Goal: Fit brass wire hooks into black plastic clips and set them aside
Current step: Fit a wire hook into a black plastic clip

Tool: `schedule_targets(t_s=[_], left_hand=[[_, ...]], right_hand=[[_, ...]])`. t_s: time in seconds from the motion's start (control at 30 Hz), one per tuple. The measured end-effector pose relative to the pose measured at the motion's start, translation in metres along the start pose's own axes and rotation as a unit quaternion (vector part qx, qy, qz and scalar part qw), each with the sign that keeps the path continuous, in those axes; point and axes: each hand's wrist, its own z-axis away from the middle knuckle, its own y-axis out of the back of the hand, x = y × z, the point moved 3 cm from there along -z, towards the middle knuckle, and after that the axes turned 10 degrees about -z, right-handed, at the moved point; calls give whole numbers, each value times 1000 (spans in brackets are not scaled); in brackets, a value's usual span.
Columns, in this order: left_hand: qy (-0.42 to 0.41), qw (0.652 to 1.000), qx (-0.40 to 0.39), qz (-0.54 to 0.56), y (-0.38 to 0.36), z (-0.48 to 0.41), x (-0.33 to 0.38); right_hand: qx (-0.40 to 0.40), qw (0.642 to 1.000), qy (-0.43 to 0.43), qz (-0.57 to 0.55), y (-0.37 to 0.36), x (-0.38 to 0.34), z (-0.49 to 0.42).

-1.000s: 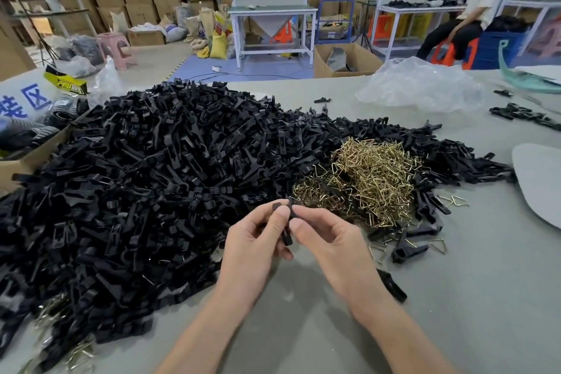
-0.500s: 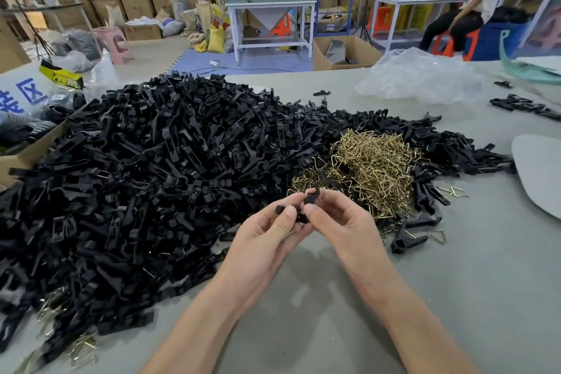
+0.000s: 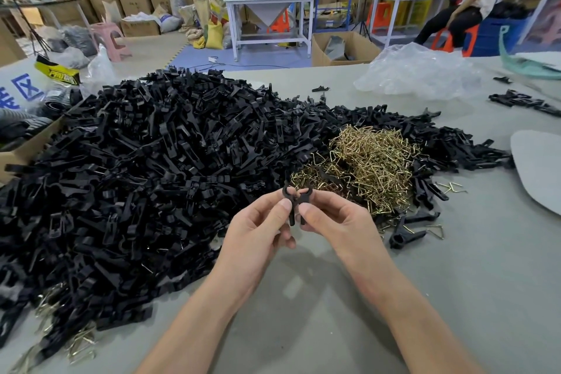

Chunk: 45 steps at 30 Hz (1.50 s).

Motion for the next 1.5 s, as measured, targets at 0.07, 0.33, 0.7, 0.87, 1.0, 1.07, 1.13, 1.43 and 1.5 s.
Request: schedule_targets(t_s=[0.07, 0.33, 0.7, 0.87, 1.0, 1.07, 1.13, 1.43, 1.5], left_hand=[[-7, 1000, 1, -25, 1, 1, 0], [-41, 996, 16, -78, 3, 5, 4], [-49, 997, 25, -51, 0, 5, 9], [-45, 997, 29, -56, -1, 5, 8], [-46, 997, 29, -62, -1, 5, 8], [-48, 996, 37, -64, 0, 5, 7], [-49, 995, 52, -71, 1, 6, 6], [-56, 986, 69, -143, 3, 8, 5], [-67, 980, 56, -177, -1, 8, 4]], right_hand=[[-3, 1000, -3, 6, 0, 0, 0], [-4, 1000, -14, -20, 0, 1, 0], [6, 998, -23, -60, 2, 2, -1], [1, 999, -25, -44, 1, 3, 1], [6, 999, -24, -41, 1, 2, 1], [6, 999, -24, -36, 0, 2, 1], [5, 999, -27, -25, 1, 2, 1], [-6, 998, -47, 50, 9, 0, 3], [7, 997, -73, 26, 9, 4, 3]])
